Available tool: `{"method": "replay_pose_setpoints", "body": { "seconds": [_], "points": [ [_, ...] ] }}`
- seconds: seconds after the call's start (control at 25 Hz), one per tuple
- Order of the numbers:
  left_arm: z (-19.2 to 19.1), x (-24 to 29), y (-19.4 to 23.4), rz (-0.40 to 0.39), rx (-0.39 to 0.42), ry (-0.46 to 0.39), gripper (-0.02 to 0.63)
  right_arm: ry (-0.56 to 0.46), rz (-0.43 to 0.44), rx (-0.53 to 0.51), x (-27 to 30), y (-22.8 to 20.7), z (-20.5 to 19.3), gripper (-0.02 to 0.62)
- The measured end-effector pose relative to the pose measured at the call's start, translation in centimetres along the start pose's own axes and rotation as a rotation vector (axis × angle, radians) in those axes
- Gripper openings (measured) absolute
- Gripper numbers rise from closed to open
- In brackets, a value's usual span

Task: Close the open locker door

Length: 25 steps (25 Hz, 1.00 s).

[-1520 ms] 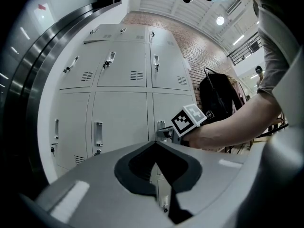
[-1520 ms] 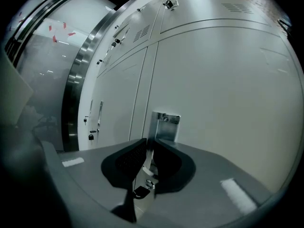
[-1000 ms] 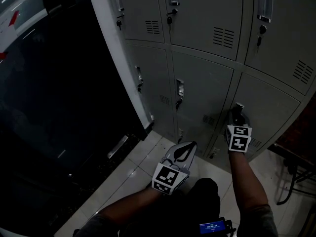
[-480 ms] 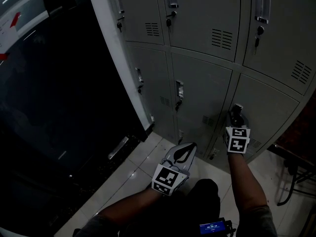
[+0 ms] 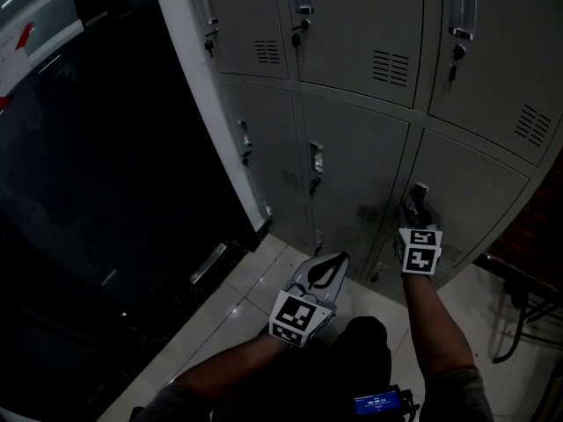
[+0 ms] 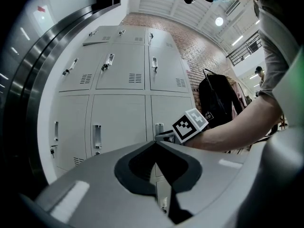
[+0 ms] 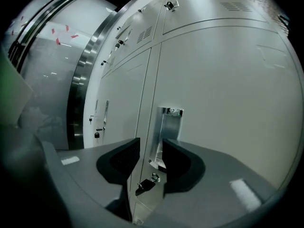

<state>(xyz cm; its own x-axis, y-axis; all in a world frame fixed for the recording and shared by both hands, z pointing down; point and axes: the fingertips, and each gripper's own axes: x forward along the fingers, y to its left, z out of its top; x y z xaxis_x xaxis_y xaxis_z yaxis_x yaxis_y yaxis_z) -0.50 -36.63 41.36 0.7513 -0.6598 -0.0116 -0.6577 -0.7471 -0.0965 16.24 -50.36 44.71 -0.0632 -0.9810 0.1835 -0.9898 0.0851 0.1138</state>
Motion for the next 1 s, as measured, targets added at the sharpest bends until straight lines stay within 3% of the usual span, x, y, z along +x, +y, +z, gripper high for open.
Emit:
{"method": "replay_pose_setpoints", "body": {
  "seconds": [0.24,0.52,1.0],
  "points": [
    [0.8,0.6,-0.9,-0.015,-0.012,-0.017,0.002,-0.019,0.041,-0.030,-2.8,1.2,0.8,0.123],
    [2.5,0.7,-4.9,-0.066,-0.025,-0.039,0.002,-0.071,0.065,-0.052,-11.2,1.4,2.3,0.072],
    [3.1,1.4,-13.7,-0.199,-0.068,-0.024,0.002,-0.097,-0.006,-0.046,-26.8,-1.9,1.9,0.031]
  ]
}}
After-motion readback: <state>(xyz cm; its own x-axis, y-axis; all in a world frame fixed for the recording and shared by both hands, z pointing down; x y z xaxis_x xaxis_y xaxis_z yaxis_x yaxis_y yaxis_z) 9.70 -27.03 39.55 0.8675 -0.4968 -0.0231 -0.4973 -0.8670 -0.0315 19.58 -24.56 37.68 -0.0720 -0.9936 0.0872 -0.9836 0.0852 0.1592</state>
